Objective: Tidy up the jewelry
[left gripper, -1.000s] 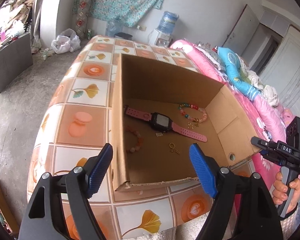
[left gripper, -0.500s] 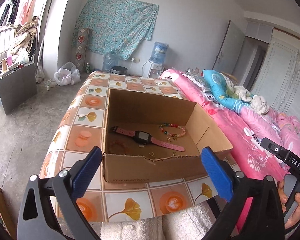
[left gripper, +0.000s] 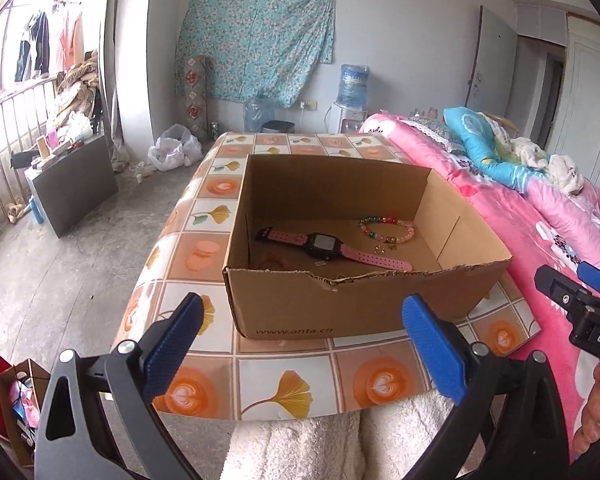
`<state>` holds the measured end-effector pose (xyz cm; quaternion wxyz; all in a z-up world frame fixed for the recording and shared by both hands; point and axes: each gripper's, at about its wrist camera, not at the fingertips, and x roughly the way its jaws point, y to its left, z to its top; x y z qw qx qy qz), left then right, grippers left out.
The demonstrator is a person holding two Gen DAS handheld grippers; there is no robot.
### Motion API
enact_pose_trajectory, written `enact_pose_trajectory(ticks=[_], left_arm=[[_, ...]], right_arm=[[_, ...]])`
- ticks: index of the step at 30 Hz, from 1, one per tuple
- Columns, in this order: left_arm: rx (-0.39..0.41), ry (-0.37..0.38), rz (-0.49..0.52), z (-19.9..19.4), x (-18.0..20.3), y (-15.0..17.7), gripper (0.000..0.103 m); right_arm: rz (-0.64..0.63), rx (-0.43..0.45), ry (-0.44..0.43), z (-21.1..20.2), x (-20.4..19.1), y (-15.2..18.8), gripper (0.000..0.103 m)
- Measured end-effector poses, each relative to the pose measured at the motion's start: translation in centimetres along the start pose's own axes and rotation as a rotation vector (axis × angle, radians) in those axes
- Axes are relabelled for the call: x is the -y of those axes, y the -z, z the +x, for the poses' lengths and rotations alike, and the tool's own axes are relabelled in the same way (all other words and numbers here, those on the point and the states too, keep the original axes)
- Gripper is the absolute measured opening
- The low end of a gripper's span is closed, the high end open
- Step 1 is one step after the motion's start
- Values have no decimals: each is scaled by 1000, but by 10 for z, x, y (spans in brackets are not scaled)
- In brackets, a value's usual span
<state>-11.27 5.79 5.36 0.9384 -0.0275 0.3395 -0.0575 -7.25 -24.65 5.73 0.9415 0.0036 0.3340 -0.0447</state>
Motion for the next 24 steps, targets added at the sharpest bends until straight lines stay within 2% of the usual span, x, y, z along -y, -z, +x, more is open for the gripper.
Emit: enact_pose_trajectory(ticks=[4,10,24], left_arm=[[-40,-33,-14,13,-2,1,98],[-30,-106,64,19,11,-2,98],[-168,-122,20,45,19,-5,98]], right_arm=[[8,-31,3,9,-3,5,95],[36,-89,-38,23,-5,10,95],[70,-194,-63,50,-3,13,95]])
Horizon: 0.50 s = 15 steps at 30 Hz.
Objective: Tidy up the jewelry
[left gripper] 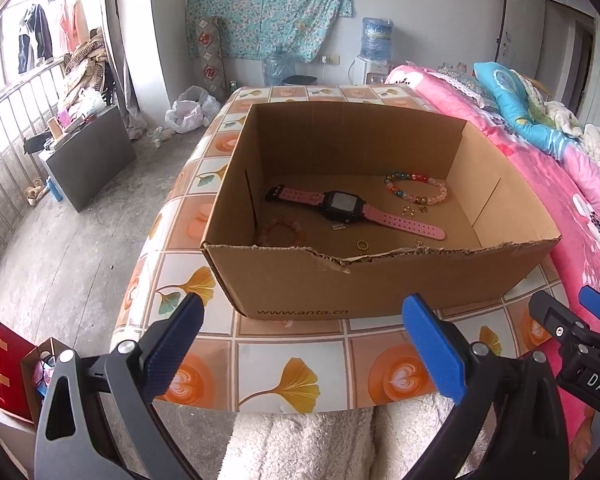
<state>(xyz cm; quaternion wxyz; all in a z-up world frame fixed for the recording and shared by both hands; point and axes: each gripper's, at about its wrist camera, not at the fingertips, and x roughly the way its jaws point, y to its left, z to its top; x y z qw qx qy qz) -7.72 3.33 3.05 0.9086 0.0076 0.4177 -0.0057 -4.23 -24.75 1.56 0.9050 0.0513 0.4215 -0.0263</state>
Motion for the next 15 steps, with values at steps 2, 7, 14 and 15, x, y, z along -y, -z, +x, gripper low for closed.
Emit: enact_pose_trajectory(ticks=[2,7,14,15], left_arm=[[-8,-5,-1,1,1,-1,98],[-21,-14,-7,2,3,-4,98],[-47,-22,-20,7,4,-6,98],[-50,-23,-21,7,5,-6,98]], right_arm=[[7,-12,-7,3,1,0,95],[11,-25,-12,5,2,-2,95],[13,-41,-16,10,2,-6,95],[14,-42,-17,11,2,-7,95]])
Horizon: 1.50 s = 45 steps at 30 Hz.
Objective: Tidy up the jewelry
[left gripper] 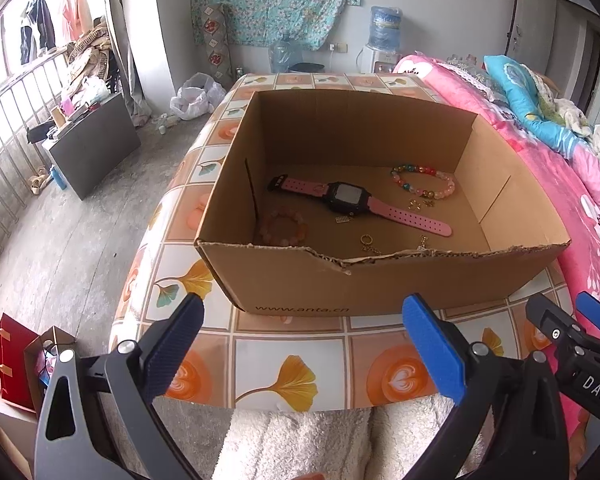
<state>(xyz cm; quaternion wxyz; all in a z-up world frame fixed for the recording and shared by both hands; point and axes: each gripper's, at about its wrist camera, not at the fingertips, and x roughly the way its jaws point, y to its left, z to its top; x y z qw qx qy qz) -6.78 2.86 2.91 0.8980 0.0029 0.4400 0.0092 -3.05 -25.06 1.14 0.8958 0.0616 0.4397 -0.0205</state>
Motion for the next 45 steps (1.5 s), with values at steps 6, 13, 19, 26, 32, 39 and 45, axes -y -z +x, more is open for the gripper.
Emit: enact_pose_trajectory(ticks=[6,13,19,26,32,39,45], left_arm=[[-28,-3,-3,5,0,-1,98],[-45,5,-5,8,-1,-1,98],[-34,9,-2,5,-1,-4,98],[-37,5,1,3,2,-3,98],[-42,-3,-2,4,0,-2,98],[-47,0,-4,5,-2,-3,98],[-55,7,-3,7,-2,-2,98]], right_arm=[[3,-3,5,2,0,-2,95],[4,-4,13,3,1,-5,95],[1,-1,19,2,0,-5,95],[2,-7,20,2,1,-5,95],[-8,-10,23,3,-1,-6,95],[-10,-11,24,3,-1,-7,95],[-16,-14,25,4,-3,-8,95]])
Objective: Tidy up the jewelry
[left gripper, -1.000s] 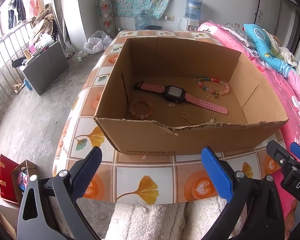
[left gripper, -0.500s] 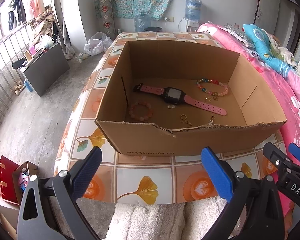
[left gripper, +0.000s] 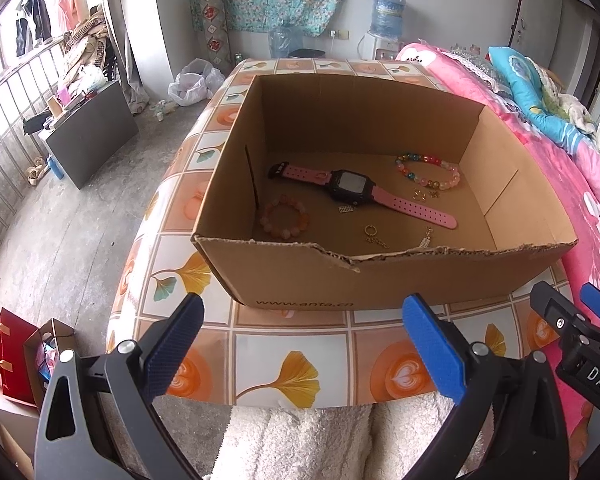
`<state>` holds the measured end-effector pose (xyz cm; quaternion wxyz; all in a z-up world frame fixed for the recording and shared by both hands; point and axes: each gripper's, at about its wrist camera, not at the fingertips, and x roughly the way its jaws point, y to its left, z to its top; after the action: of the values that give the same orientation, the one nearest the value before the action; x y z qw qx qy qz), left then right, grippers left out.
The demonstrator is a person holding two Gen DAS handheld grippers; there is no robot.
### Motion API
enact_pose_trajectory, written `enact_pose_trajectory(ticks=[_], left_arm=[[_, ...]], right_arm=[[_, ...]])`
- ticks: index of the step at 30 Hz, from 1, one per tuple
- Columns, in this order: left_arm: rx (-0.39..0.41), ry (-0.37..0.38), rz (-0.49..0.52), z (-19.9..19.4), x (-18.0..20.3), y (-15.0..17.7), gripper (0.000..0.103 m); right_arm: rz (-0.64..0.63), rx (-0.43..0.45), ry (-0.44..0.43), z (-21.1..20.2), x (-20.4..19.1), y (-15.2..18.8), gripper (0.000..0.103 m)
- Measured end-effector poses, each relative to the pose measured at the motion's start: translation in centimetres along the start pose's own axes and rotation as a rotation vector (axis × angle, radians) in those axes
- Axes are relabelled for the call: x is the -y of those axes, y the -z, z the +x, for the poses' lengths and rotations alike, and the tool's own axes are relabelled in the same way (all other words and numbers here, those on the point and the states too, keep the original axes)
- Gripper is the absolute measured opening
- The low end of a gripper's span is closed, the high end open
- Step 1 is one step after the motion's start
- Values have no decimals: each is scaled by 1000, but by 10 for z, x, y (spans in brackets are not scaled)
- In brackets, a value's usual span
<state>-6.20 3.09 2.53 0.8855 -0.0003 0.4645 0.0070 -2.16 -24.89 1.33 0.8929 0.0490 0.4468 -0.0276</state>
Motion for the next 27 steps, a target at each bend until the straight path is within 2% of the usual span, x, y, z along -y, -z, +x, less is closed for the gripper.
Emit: enact_pose_trajectory(ticks=[27], left_arm=[[-16,13,-3,3,3,3,98]], right_arm=[[-20,-17,-11,3,-8,2,96]])
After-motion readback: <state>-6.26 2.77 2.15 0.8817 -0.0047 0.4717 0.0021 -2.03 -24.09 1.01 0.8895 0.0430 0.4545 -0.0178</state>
